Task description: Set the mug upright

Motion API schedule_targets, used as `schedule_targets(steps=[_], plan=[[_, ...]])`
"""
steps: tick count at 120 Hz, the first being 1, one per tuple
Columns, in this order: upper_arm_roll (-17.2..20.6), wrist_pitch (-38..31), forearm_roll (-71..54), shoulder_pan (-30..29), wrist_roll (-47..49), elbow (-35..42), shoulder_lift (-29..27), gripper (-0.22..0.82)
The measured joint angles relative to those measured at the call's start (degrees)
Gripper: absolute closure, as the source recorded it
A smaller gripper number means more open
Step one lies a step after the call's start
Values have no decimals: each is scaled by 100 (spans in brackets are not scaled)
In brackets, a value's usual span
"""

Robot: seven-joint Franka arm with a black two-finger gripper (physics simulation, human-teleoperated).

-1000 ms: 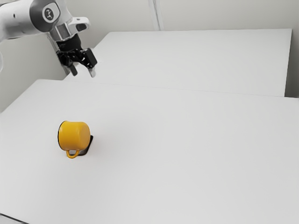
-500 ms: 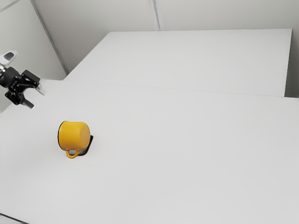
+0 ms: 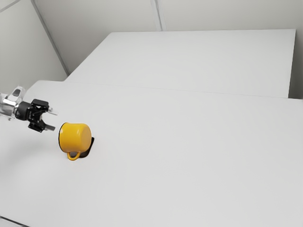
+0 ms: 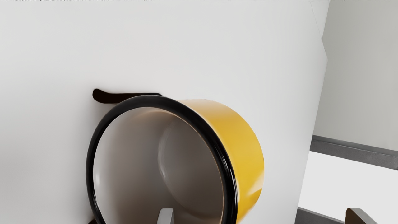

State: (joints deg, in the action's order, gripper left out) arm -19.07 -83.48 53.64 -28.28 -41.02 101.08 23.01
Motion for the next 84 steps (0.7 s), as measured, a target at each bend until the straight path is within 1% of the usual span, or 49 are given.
schedule_targets(steps=[10,24,49,52,59,70,77,84], plan=[[5,154,327,-92,-306,91,127,0],[47,407,748,-114,-742,529,152,0],[184,738,1085,-120,-1383,914,153,0],[188,763,1103,-120,-1446,925,154,1],[198,810,1131,-118,-1584,937,155,16],[209,850,1143,-122,-1775,920,142,41],[210,867,1151,-124,-1879,917,139,53],[211,880,1157,-124,-1974,916,133,61]])
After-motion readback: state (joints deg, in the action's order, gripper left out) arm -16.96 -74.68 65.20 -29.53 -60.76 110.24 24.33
